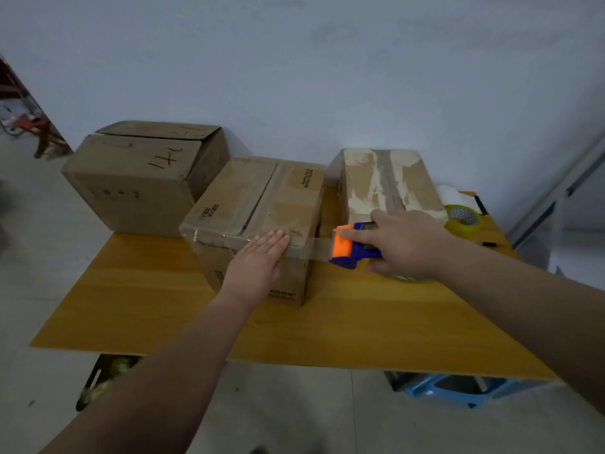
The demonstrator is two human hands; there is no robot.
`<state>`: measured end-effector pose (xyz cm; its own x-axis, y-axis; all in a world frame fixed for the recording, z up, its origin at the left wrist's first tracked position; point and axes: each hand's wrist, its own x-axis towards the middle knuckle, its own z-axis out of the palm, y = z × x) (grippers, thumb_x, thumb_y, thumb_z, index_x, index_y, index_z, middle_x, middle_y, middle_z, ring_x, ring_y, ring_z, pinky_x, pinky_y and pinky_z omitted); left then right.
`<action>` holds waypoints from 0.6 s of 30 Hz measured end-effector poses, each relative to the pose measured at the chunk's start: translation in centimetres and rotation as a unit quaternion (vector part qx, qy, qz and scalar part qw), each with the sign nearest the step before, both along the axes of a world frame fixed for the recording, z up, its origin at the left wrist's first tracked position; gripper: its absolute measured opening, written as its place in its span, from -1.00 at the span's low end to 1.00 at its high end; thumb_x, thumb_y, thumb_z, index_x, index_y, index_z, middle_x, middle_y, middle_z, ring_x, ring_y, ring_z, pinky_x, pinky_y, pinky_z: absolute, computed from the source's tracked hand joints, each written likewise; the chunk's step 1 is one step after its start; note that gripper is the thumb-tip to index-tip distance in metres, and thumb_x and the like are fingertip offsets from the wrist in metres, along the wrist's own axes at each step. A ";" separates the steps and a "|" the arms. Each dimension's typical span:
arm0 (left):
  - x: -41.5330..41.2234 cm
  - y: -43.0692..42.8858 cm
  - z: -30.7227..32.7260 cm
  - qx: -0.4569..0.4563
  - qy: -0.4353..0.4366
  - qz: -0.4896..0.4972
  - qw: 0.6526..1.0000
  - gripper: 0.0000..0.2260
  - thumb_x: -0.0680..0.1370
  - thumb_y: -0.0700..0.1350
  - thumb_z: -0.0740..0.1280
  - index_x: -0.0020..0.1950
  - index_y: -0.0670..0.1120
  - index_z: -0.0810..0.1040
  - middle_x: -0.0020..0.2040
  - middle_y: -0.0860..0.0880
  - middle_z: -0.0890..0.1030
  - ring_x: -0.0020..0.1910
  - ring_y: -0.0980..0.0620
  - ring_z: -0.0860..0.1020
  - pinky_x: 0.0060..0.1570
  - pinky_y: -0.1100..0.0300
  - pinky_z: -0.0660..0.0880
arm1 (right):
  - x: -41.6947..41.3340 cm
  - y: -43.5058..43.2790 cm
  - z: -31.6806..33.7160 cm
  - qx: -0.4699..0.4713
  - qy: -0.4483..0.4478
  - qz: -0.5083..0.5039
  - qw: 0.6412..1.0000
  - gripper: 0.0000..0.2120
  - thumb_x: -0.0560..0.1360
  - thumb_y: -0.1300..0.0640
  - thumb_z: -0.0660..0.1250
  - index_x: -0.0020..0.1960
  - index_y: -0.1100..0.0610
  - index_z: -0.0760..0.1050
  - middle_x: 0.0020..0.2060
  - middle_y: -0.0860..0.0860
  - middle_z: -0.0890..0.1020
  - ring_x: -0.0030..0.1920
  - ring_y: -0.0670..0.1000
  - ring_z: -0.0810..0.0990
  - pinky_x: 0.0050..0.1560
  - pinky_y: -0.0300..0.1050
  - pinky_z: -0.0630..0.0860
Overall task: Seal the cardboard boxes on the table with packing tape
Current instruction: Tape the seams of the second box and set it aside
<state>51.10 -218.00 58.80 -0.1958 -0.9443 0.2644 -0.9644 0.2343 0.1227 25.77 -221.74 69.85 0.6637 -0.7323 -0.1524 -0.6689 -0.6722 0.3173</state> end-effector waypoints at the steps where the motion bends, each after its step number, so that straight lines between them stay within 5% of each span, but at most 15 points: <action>1: -0.2 0.0 0.1 0.002 -0.009 0.005 1.000 -0.54 0.61 -0.16 0.19 0.52 -0.06 0.20 0.51 -0.01 0.23 0.49 0.07 0.17 0.42 0.25 -0.12 | -1.1 0.3 0.0 -0.003 0.001 -0.009 1.000 -0.29 0.54 -0.30 0.14 0.53 -0.25 -0.18 0.21 0.08 0.36 0.11 0.10 0.47 -0.14 -0.13 0.34; 9: -2.0 -0.1 1.0 0.078 -0.129 0.052 0.987 -0.45 0.64 0.11 0.04 0.55 0.11 -0.15 0.56 -0.12 0.00 0.54 -0.05 -0.01 0.47 0.10 -0.08 | -2.5 1.0 -2.1 -0.030 -0.003 0.007 1.000 -0.32 0.57 -0.27 0.09 0.54 -0.21 -0.21 0.31 0.12 0.33 0.23 0.12 0.42 -0.03 -0.09 0.37; 18: -2.1 -0.1 1.1 0.073 -0.123 0.060 0.988 -0.49 0.65 0.09 0.03 0.55 0.11 -0.09 0.56 -0.10 0.04 0.53 -0.02 0.02 0.47 0.12 -0.04 | -4.8 1.8 -3.7 -0.010 -0.033 -0.020 0.999 -0.33 0.57 -0.28 0.07 0.52 -0.24 -0.25 0.29 0.12 0.31 0.17 0.09 0.43 -0.12 -0.14 0.34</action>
<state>49.00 -218.06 59.86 -0.1214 -0.9891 0.0830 -0.9890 0.1134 -0.0949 20.97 -219.92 66.14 0.6415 -0.7613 -0.0944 -0.7152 -0.6380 0.2855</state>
